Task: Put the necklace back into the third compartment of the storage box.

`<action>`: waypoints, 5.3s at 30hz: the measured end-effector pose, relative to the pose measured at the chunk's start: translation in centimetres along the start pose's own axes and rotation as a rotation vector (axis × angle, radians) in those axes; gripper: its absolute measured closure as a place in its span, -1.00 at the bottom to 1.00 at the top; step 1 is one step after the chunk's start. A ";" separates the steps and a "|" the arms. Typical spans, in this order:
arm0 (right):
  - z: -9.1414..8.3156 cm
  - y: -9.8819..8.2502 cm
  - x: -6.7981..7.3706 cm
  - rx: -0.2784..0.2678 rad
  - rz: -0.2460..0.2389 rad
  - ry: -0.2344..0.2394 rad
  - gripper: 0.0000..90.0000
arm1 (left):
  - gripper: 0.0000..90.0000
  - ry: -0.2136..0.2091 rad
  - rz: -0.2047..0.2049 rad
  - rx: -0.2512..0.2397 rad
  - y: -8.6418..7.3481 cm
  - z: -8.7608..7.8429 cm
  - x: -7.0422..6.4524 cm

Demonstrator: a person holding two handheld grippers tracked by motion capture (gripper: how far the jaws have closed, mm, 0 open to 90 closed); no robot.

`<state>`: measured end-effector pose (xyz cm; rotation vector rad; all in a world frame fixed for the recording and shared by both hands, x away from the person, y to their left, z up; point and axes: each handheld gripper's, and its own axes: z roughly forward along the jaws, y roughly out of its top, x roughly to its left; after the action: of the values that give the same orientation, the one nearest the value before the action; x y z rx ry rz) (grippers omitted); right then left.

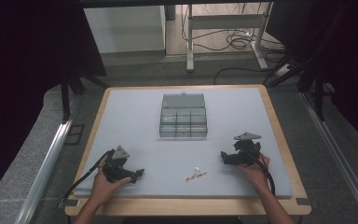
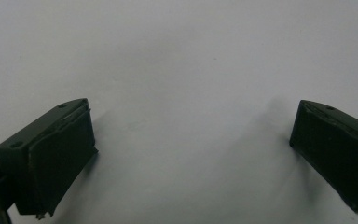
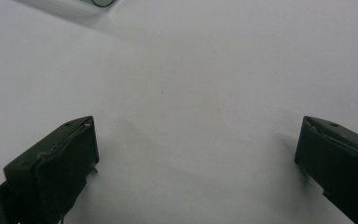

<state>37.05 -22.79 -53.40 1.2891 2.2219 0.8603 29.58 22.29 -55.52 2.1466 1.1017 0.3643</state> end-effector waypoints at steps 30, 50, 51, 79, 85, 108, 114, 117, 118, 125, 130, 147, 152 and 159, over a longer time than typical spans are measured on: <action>-1.0 -0.4 0.4 -0.003 0.008 -0.004 -0.79 | -1.00 -0.001 0.000 0.000 0.0 0.0 0.0; -5.2 2.2 4.6 -0.090 -0.114 0.206 -0.34 | -1.00 -0.002 0.002 0.001 0.0 0.0 0.0; -5.4 2.2 5.0 -0.095 -0.128 0.220 -0.31 | -1.00 -0.002 0.002 0.001 0.0 0.0 0.0; -4.2 3.6 12.1 -0.022 -0.293 0.425 -0.09 | -1.00 -0.001 0.000 0.000 0.0 0.0 0.0; -4.0 2.8 12.3 -0.001 -0.314 0.434 -0.04 | -1.00 0.000 0.000 -0.001 0.0 0.0 0.0; -1.6 1.8 15.0 0.117 -0.427 0.442 0.28 | -1.00 0.000 0.000 -0.001 0.0 0.0 0.0; -1.6 1.7 15.2 0.126 -0.447 0.428 0.38 | -1.00 -0.001 0.000 0.000 0.0 0.0 0.0; -1.7 1.7 15.1 0.135 -0.443 0.417 0.45 | -1.00 0.001 0.001 -0.001 0.0 0.0 0.0; -1.7 1.7 15.1 0.137 -0.441 0.413 0.47 | -1.00 0.001 0.001 -0.001 0.0 0.0 0.0; -1.9 1.8 15.4 0.153 -0.440 0.385 0.72 | -1.00 0.001 0.001 -0.001 0.0 0.0 0.0; -1.8 1.8 15.3 0.157 -0.425 0.396 0.72 | -1.00 0.001 0.001 -0.001 0.0 0.0 0.0; -3.8 3.3 13.4 0.060 -0.301 0.451 0.72 | -1.00 -0.001 0.000 0.000 0.0 0.0 0.0; -4.8 4.1 12.8 0.024 -0.289 0.452 0.73 | -1.00 -0.001 0.000 0.000 0.0 0.0 0.0; -6.2 5.0 11.7 -0.031 -0.256 0.449 0.73 | -1.00 0.001 -0.003 -0.004 0.0 0.0 0.0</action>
<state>30.61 -12.47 -46.19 0.8269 2.6262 1.1637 29.57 22.27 -55.53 2.1416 1.1038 0.3656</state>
